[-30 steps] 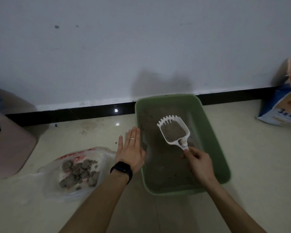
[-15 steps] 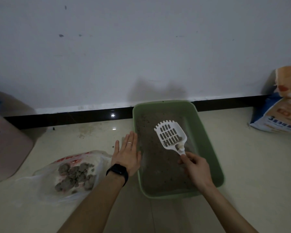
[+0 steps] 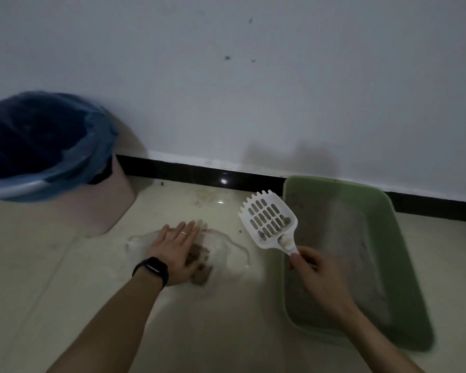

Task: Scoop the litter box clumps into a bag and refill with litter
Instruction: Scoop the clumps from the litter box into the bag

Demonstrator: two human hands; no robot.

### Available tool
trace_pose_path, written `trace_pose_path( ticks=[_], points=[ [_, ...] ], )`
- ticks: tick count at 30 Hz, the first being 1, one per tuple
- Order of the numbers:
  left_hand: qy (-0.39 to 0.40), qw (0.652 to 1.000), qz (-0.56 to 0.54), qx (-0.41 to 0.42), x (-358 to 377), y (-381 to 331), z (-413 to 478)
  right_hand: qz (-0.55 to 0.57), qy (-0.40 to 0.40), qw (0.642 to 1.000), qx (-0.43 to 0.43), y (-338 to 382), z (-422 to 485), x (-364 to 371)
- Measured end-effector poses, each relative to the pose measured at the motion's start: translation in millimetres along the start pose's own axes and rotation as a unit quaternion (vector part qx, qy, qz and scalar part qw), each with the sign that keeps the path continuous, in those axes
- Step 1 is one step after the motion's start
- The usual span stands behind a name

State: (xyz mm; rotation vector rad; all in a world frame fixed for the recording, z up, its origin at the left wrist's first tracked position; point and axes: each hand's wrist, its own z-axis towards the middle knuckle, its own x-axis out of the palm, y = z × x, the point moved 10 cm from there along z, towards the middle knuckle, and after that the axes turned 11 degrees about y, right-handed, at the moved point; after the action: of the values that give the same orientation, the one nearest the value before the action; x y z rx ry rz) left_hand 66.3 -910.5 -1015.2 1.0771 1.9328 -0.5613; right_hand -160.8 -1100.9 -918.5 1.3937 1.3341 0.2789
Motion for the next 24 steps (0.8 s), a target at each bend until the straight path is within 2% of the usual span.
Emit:
trace_pose_path(
  ticks=[4, 6, 8, 10, 13, 16, 18, 20, 22, 24],
  points=[
    [0.022, 0.998, -0.027, -0.053, 31.0, 53.7, -25.1, -0.174, 0.049, 0.982, -0.054, 38.2, 21.6, 64.5],
    [0.039, 0.995, -0.051, -0.079, 43.3, 67.8, -31.8, -0.283, 0.074, 0.950, -0.111, 53.8, 30.7, 100.9],
    [0.048, 0.993, -0.061, -0.094, 51.9, 73.4, -35.8, -0.386, 0.099, 0.908, -0.127, 56.6, 36.9, 132.5],
    [0.058, 0.991, -0.062, -0.099, 57.2, 74.7, -37.9, -0.479, 0.082, 0.863, -0.134, 57.9, 39.6, 148.9],
    [0.063, 0.991, -0.066, -0.100, 57.3, 76.2, -39.1, -0.546, 0.043, 0.820, -0.165, 66.6, 36.6, 157.6],
    [0.072, 0.990, -0.071, -0.100, 57.6, 78.8, -41.8, -0.553, -0.009, 0.806, -0.211, 80.2, 32.8, 154.8],
    [0.075, 0.989, -0.071, -0.104, 57.0, 81.8, -42.5, -0.553, -0.008, 0.806, -0.211, 82.1, 31.6, 152.8],
    [0.077, 0.989, -0.071, -0.102, 54.4, 83.3, -41.9, -0.522, 0.016, 0.833, -0.181, 77.5, 34.2, 147.9],
    [0.068, 0.990, -0.078, -0.098, 51.4, 82.2, -40.0, -0.446, 0.033, 0.887, -0.118, 70.9, 38.6, 131.3],
    [0.054, 0.991, -0.085, -0.092, 47.3, 80.2, -37.2, -0.300, 0.073, 0.950, -0.044, 61.7, 40.9, 112.7]
  ],
)
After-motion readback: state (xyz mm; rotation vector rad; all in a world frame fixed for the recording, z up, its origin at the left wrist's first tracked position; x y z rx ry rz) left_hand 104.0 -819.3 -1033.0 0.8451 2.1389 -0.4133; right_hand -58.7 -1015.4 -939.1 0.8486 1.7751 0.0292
